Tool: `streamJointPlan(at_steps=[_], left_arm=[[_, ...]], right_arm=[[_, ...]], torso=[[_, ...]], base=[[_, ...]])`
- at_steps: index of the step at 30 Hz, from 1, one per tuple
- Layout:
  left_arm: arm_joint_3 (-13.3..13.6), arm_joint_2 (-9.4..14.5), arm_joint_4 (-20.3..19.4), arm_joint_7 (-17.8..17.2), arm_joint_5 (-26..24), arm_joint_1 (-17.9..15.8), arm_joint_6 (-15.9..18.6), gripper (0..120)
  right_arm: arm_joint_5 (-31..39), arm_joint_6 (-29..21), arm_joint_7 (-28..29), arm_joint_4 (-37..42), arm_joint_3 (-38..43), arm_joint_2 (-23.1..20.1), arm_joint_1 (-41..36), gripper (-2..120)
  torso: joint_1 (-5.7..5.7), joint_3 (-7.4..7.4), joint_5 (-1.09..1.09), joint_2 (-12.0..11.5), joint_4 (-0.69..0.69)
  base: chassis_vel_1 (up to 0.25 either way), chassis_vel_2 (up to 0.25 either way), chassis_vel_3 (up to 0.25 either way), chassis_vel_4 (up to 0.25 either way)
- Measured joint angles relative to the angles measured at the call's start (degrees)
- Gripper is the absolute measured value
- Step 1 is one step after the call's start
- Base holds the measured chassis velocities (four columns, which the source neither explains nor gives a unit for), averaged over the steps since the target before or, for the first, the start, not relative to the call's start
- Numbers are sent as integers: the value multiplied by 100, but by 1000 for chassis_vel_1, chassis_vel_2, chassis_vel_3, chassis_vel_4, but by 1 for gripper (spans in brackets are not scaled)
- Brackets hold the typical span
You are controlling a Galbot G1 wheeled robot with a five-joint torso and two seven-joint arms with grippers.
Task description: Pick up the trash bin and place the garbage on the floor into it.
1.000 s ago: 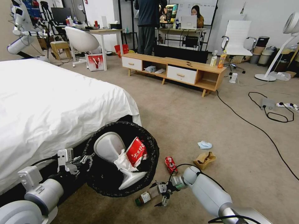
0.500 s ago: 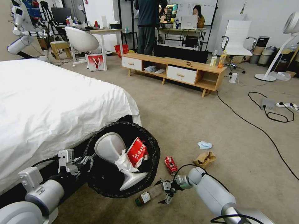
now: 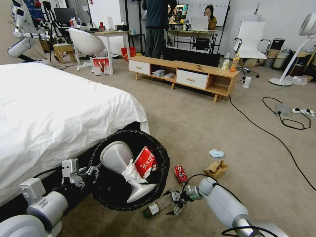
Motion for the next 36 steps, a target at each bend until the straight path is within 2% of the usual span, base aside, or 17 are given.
streamJointPlan(at_steps=[12, 36], left_arm=[[21, -39, 1, 38, 35, 23, -10, 2], [56, -95, -54, 65, 66, 66, -34, 2]], right_arm=[[74, 79, 351, -337, 132, 68, -25, 100], [63, -40, 573, -668, 170, 250, 79, 100]], torso=[[0, 0, -1, -1, 0], [0, 0, 0, -1, 0]], base=[[0, 0, 0, 0], [0, 0, 0, 0]])
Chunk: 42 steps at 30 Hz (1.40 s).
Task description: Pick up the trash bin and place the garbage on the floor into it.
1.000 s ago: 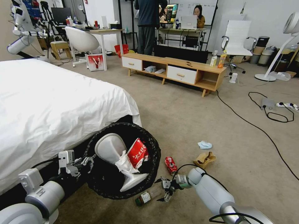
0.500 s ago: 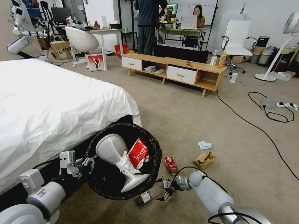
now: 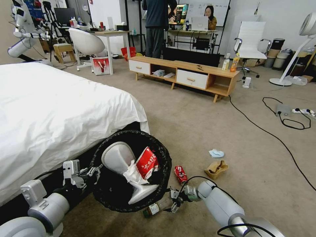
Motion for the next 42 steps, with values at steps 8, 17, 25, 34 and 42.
streamJointPlan(at_steps=[8, 17, 25, 34, 42], left_arm=[[24, -30, -17, 14, 26, 4, -7, 2], [34, -47, -22, 34, 48, 17, -12, 2], [34, -64, -48, 41, 57, 31, -12, 2], [38, -77, -75, 51, 76, 44, -13, 2], [62, -103, -78, 62, 100, 39, -14, 2]], right_arm=[[2, -83, 78, -52, 41, 10, -55, 100], [3, -155, 112, -94, 52, 27, -69, 100], [3, -189, 112, -100, 44, 39, -55, 100], [-2, -230, 134, -118, 45, 41, -39, 100], [-5, -271, 147, -140, 51, 44, -36, 100]], torso=[[0, 0, 0, 0, 0], [0, 0, 0, 0, 0], [0, 0, 0, 0, 0], [0, 0, 1, 1, 0], [0, 0, 1, 1, 0]], base=[[0, 0, 0, 0], [0, 0, 0, 0], [0, 0, 0, 0], [0, 0, 0, 0], [0, 0, 0, 0]])
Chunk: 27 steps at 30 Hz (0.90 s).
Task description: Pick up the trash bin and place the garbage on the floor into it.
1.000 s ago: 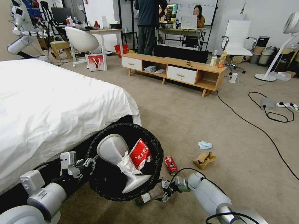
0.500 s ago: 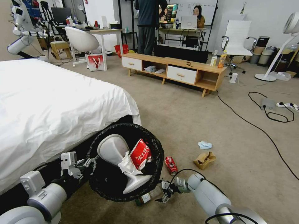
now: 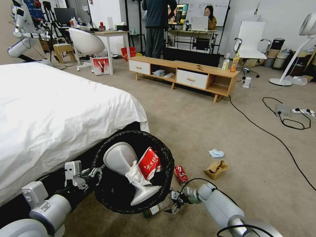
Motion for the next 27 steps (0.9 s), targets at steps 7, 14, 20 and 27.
streamJointPlan(at_steps=[7, 14, 20, 27], left_arm=[[-2, -3, 2, 8, 0, -13, -3, 2], [10, -17, 9, 15, 0, -25, -5, 2], [14, -18, 3, 18, -1, -23, -5, 2], [14, -19, -31, 38, 2, 29, -5, 2]], right_arm=[[-5, -31, 1, -20, 0, 11, 36, 100], [-12, -46, -14, -34, -9, 11, 76, 100], [-41, -39, -121, -36, -13, 6, 80, 88], [-44, 2, -197, -11, -20, 0, 71, 64]], torso=[[0, 0, 0, 0, 0], [0, 0, 0, 0, 0], [0, 0, 0, 0, 0], [0, 0, 0, 0, 0]], base=[[0, 0, 0, 0], [0, 0, 0, 0], [0, 0, 0, 0], [0, 0, 0, 0]])
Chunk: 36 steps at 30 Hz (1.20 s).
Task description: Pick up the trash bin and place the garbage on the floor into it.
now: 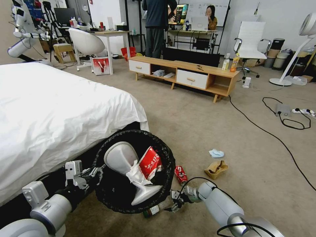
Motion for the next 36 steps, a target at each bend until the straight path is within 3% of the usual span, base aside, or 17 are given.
streamJointPlan(at_steps=[2, 7, 29, 34, 36], left_arm=[[3, -6, -25, 9, 10, 16, 0, 2], [9, -9, -43, 12, 13, 20, 0, 2], [34, -6, 20, 10, 24, -44, -5, 2], [9, 39, 43, -49, -27, -58, -5, 2], [-17, 106, 40, -197, -167, -112, 16, 2]], right_arm=[[2, 53, -40, 34, -2, -2, -18, 53], [9, 82, -69, 62, -1, -1, -40, 42], [18, 211, -57, 149, 298, -34, -140, 42], [162, 311, -50, 410, 535, -125, -236, 42], [548, 335, -23, 971, 627, -388, -466, 42]], torso=[[0, 0, 0, 0, 0], [0, 0, 0, 0, 0], [0, 0, 1, 0, 0], [0, 0, 0, 0, 2], [0, 0, 0, 0, 0]], base=[[0, 0, 0, 0], [0, 0, 0, 0], [0, 0, 0, 0], [0, 0, 0, 0], [0, 0, 0, 0]])
